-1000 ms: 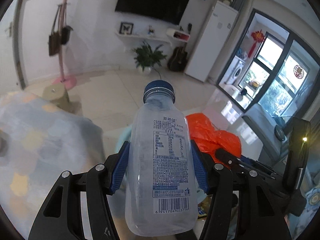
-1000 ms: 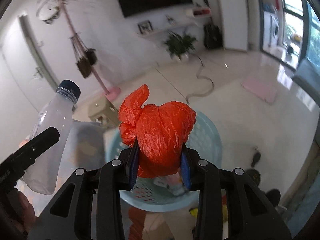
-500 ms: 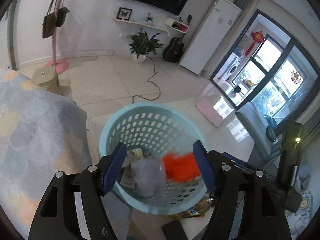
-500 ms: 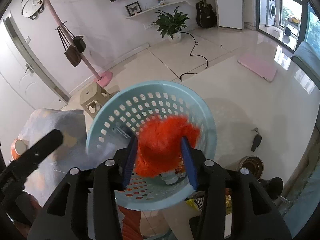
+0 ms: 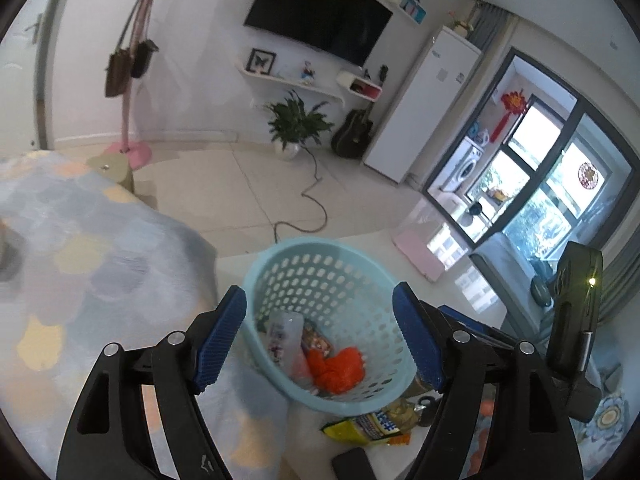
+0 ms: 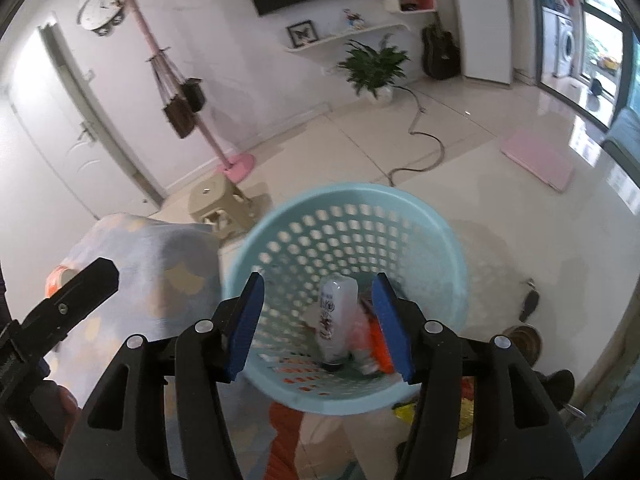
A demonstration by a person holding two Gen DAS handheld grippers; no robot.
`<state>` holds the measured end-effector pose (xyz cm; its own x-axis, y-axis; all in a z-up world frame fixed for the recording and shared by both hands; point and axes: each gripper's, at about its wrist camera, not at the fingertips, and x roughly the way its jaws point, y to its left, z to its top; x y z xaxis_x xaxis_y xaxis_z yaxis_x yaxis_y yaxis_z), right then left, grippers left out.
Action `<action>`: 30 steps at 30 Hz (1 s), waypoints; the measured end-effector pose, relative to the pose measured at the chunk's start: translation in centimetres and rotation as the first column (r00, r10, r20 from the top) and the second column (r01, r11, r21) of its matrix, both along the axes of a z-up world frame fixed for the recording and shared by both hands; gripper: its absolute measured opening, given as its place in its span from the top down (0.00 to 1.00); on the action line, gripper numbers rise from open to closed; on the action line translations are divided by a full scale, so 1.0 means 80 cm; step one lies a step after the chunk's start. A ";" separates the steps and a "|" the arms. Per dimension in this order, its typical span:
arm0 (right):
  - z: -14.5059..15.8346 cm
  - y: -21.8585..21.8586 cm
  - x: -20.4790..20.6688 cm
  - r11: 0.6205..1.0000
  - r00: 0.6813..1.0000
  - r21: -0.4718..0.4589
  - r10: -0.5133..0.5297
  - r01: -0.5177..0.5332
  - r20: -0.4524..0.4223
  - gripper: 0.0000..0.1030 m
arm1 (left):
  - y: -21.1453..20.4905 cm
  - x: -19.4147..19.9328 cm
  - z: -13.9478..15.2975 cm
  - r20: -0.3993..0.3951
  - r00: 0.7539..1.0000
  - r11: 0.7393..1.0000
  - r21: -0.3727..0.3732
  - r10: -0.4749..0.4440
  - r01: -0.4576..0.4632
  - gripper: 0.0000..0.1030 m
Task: Collect trash
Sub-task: 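Carry the clear bottle and red bag over the basket and open both tools, then grasp the white milk carton with the left tool while the right tool grasps the orange soymilk cup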
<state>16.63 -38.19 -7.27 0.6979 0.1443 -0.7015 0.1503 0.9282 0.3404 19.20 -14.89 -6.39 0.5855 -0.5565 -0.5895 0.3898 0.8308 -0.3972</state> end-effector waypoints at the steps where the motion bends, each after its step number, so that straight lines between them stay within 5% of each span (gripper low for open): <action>1: 0.004 0.007 -0.001 1.000 1.000 -0.003 0.013 -0.013 0.007 0.49 | 0.009 -0.006 0.004 0.010 1.000 1.000 -0.005 0.014 -0.014 0.28; 8: 0.032 0.092 0.001 0.989 0.987 -0.022 0.151 -0.150 0.055 0.47 | 0.109 -0.039 0.032 0.081 0.973 0.977 -0.026 0.215 -0.213 0.28; 13: 0.039 0.167 0.008 0.969 0.966 -0.014 0.248 -0.248 0.074 0.41 | 0.189 -0.059 0.039 0.099 0.915 0.920 -0.010 0.392 -0.393 0.28; 22: 0.034 0.289 0.025 0.918 0.910 -0.032 0.395 -0.395 0.126 0.39 | 0.299 -0.080 0.012 0.110 0.754 0.736 0.168 0.647 -0.656 0.24; 26: 0.013 0.325 0.028 0.902 0.894 -0.067 0.433 -0.428 0.114 0.37 | 0.335 -0.084 -0.011 0.043 0.713 0.693 0.200 0.700 -0.692 0.23; 30: 0.002 0.342 0.031 0.897 0.893 -0.083 0.441 -0.434 0.092 0.37 | 0.350 -0.067 -0.025 -0.049 0.718 0.710 0.207 0.694 -0.673 0.23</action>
